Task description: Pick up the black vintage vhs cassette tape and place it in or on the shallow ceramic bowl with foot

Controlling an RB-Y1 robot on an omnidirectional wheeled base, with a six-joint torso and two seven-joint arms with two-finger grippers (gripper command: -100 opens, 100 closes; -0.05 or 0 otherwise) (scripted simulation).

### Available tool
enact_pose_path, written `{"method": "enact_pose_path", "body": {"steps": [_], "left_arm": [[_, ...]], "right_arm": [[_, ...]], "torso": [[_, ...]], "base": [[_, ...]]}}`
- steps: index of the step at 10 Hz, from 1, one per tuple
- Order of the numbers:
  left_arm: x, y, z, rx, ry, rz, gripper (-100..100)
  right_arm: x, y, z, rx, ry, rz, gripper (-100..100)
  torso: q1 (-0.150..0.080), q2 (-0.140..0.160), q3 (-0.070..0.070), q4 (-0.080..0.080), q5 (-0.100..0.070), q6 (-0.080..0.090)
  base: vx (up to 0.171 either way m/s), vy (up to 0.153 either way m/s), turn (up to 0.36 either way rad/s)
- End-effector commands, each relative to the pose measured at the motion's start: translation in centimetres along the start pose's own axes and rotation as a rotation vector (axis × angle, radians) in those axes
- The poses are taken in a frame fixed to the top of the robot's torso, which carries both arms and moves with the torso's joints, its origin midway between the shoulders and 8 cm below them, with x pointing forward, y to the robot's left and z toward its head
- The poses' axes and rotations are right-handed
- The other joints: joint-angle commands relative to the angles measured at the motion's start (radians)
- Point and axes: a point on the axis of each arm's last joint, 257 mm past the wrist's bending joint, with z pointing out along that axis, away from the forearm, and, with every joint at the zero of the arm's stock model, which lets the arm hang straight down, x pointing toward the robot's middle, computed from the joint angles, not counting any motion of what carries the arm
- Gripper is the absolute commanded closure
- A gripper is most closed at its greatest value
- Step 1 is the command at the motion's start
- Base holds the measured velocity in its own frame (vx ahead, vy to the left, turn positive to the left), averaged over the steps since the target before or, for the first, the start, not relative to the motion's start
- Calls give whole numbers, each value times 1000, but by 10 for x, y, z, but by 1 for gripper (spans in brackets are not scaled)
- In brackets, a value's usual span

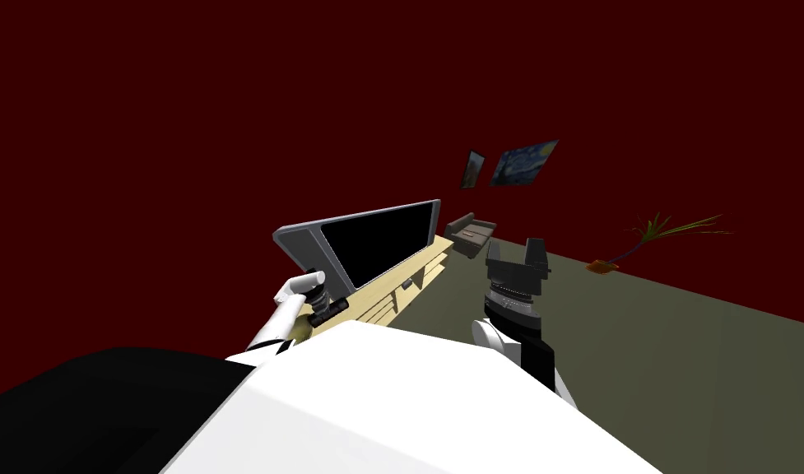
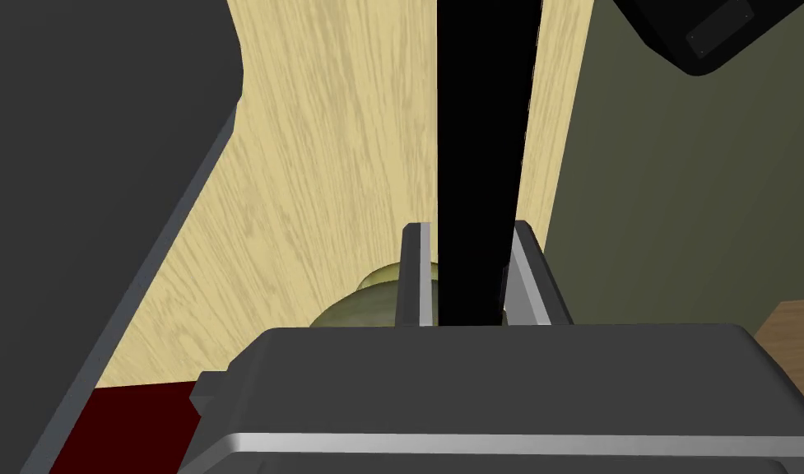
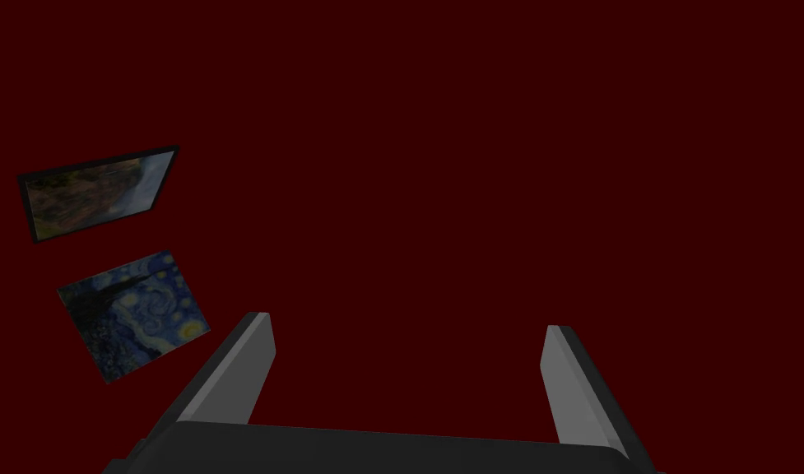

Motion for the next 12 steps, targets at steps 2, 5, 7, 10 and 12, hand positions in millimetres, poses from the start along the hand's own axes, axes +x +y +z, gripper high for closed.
{"method": "enact_pose_path", "body": {"steps": [2,5,7,10,12], "left_arm": [[-11,-17,-28,43,22,2,100],[-15,-34,-67,94,57,37,100],[-17,-39,-91,109,72,67,100],[-20,-33,-107,91,74,92,100],[-22,-28,-112,69,71,100,100]], "right_arm": [[0,0,0,0,0,0,0],[0,0,0,0,0,0,0],[0,0,0,0,0,0,0],[0,0,0,0,0,0,0],[0,0,0,0,0,0,0]], "torso": [[5,0,1,1,-1,-2],[9,3,2,2,0,-4],[9,5,4,2,0,-5],[5,3,3,2,-1,-3],[5,4,3,2,-1,-3]], "base": [[-34,52,74],[-46,54,99],[-41,43,127],[-16,18,50],[-20,24,39]]}}
